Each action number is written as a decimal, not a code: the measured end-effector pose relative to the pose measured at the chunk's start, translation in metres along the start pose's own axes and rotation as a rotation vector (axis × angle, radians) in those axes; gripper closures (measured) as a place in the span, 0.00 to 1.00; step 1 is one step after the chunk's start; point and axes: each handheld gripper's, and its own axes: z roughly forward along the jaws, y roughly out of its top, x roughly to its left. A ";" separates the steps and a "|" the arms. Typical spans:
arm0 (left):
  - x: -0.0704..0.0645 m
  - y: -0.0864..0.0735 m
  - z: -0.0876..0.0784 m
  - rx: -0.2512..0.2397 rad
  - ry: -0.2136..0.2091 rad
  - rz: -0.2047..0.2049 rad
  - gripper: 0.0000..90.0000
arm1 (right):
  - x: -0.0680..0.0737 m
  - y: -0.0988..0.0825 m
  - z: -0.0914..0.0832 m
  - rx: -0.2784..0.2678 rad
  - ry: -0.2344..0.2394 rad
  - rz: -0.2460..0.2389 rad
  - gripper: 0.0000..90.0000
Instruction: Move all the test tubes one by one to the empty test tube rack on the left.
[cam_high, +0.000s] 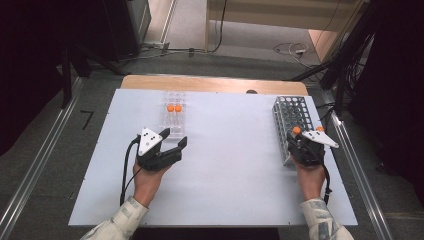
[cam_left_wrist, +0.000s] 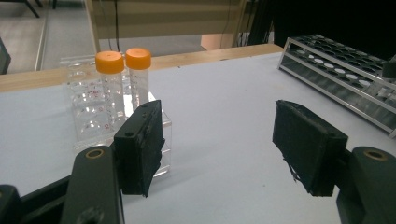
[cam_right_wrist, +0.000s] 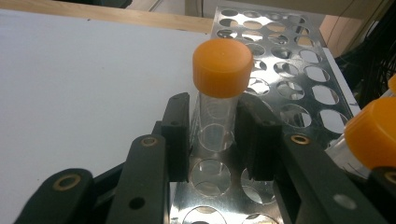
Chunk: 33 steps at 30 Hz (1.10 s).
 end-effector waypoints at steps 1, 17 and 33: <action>0.000 0.000 0.000 -0.001 -0.001 0.000 0.37 | 0.000 0.000 0.000 0.003 -0.002 0.001 0.73; -0.001 -0.001 0.000 0.002 -0.006 0.001 0.37 | -0.003 0.004 -0.007 -0.029 0.001 0.013 0.80; -0.002 -0.001 0.000 0.003 -0.009 0.003 0.37 | 0.005 0.029 -0.048 -0.162 0.009 -0.018 0.80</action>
